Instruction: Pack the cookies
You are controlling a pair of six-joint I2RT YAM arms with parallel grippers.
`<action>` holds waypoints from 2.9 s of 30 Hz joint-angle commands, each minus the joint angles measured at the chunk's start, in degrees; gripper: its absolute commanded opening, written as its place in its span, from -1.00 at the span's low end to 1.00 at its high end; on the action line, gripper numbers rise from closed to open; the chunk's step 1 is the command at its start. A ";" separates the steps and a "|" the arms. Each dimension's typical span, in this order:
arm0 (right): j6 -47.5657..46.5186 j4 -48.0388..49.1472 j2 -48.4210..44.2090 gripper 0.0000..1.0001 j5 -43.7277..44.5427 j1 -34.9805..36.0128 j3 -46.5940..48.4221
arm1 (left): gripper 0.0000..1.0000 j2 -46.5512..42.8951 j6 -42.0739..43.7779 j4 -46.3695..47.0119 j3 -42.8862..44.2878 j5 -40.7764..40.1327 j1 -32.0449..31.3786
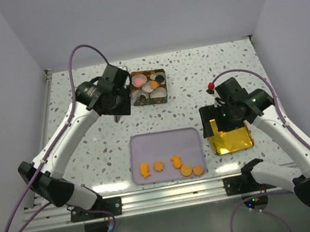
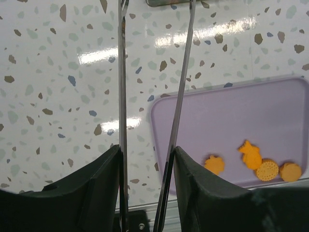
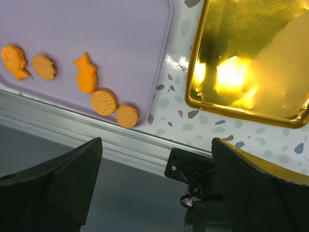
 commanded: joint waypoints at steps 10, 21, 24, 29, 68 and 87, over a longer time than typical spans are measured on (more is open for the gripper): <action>0.48 5.91 5.47 0.97 -4.61 0.31 0.45 | -0.01 -15.81 -7.10 1.07 -15.69 2.46 -11.06; 3.38 8.81 7.32 0.97 -6.11 0.31 -0.69 | -0.04 -23.47 -15.45 1.86 -26.60 5.09 -25.30; 3.82 8.73 7.23 0.97 -6.11 0.31 -0.95 | -0.05 -23.64 -17.12 2.39 -27.57 5.01 -27.77; 4.17 8.73 7.32 0.97 -6.02 0.31 -1.13 | -0.04 -23.12 -18.18 3.45 -28.01 5.09 -30.59; 1.27 5.13 3.45 0.97 -5.84 0.31 -3.15 | 0.01 -8.18 -38.57 -1.38 -21.69 -1.14 -50.98; -0.05 6.44 3.54 0.97 -7.16 0.31 -4.82 | -0.16 -8.17 -47.18 -6.57 -22.30 -1.76 -50.98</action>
